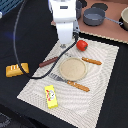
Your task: Interact with the objects in diverse but meaningful ways.
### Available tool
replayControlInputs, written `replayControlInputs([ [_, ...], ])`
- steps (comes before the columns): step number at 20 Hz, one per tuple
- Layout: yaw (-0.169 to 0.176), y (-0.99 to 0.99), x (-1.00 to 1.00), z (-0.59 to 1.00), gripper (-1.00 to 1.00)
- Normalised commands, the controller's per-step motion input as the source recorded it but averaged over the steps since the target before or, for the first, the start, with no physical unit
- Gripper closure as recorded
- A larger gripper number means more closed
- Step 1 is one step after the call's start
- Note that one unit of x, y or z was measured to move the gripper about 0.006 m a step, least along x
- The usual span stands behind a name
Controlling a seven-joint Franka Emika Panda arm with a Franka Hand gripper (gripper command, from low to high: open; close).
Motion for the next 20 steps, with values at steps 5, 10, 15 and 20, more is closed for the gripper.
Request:
replayControlInputs([
  [5,0.106,-0.07,-0.46,-0.29,-1.0],
  [10,0.101,-0.02,-0.55,-0.43,-1.0],
  [15,0.074,-0.19,-0.27,-0.41,-1.0],
  [20,0.005,-0.42,0.0,-0.2,-1.0],
])
